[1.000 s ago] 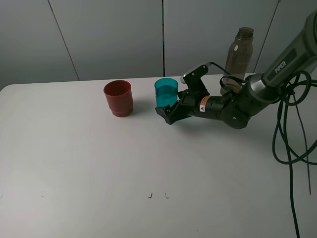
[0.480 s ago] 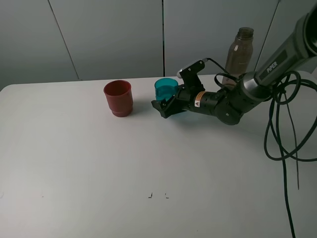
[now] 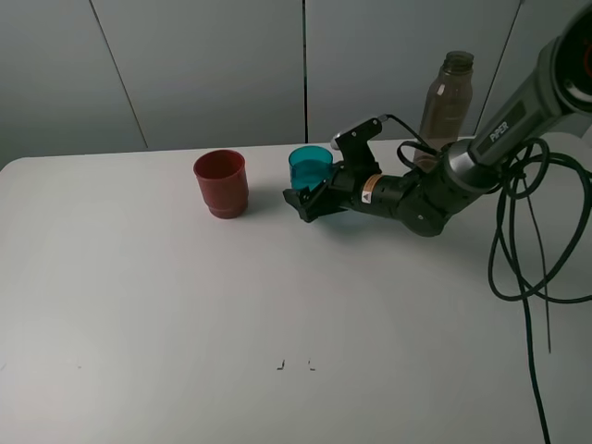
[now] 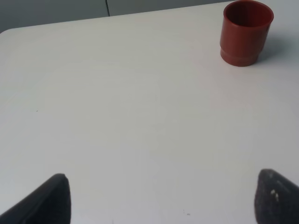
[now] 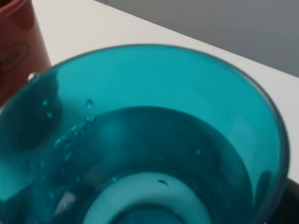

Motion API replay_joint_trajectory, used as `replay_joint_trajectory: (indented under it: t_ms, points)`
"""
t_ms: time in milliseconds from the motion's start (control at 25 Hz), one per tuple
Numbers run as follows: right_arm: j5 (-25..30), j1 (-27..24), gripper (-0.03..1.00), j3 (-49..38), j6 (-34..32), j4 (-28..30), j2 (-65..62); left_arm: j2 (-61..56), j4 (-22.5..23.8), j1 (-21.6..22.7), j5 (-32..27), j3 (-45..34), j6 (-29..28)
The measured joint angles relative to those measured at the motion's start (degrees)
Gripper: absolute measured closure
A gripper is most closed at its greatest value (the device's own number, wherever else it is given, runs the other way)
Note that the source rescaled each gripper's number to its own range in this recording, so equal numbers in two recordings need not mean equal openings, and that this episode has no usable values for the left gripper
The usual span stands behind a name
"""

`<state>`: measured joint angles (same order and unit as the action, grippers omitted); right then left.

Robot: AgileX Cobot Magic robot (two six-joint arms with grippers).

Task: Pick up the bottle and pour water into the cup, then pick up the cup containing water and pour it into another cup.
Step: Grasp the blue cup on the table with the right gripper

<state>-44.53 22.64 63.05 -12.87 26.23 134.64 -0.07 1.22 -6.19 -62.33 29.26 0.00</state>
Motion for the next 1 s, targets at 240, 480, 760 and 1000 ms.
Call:
replay_joint_trajectory:
  t_ms: [240,480,760,1000]
  points:
    - [0.0,0.0,0.03,0.46,0.0,0.0,0.08,0.0,0.0,0.0,0.0,0.0,0.0]
    - [-1.44,0.12,0.03,1.25,-0.1,-0.68,1.95,0.0,0.0,0.0,0.0,0.0,0.0]
    - [-1.92,0.29,0.03,2.07,-0.1,-1.28,2.08,0.0,0.0,0.0,0.0,0.0,0.0]
    - [-3.11,1.09,0.06,2.21,-0.1,-1.42,3.37,0.0,0.0,0.0,0.0,0.0,0.0]
